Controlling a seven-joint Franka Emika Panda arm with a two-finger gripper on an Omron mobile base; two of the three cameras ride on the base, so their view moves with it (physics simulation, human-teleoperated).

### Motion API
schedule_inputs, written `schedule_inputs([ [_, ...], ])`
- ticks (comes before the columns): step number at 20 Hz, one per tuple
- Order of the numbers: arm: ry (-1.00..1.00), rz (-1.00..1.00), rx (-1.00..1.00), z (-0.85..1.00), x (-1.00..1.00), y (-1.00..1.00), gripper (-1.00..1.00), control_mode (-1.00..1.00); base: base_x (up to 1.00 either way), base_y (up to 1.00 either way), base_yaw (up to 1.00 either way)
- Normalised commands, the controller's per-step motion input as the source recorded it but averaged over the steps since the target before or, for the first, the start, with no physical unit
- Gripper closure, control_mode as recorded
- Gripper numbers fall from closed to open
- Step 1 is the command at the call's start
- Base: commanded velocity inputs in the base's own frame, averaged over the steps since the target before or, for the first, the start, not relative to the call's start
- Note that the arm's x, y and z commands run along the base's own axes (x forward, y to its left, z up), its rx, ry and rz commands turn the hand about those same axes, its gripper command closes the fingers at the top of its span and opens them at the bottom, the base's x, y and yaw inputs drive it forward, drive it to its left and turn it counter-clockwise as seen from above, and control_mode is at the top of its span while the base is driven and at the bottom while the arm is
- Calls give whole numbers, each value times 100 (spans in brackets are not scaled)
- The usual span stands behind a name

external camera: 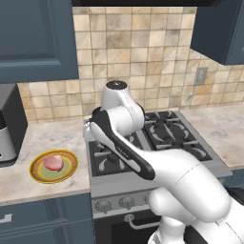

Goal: Retrieve the frozen meat and place it in the pot on a burner. Then turn the burner on.

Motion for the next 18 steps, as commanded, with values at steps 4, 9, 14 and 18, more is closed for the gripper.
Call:
schedule_inputs([
  [4, 1, 7, -1, -23, 0, 45, -100, -100, 0, 0, 0],
  [9, 6, 8, -2, -17, 0, 49, -100, -100, 0, 0, 0],
  [14, 8, 6, -3, -10, 0, 51, -100, -100, 0, 0, 0],
  [18, 13, 4, -3, -28, 0, 54, -100, -100, 0, 0, 0],
])
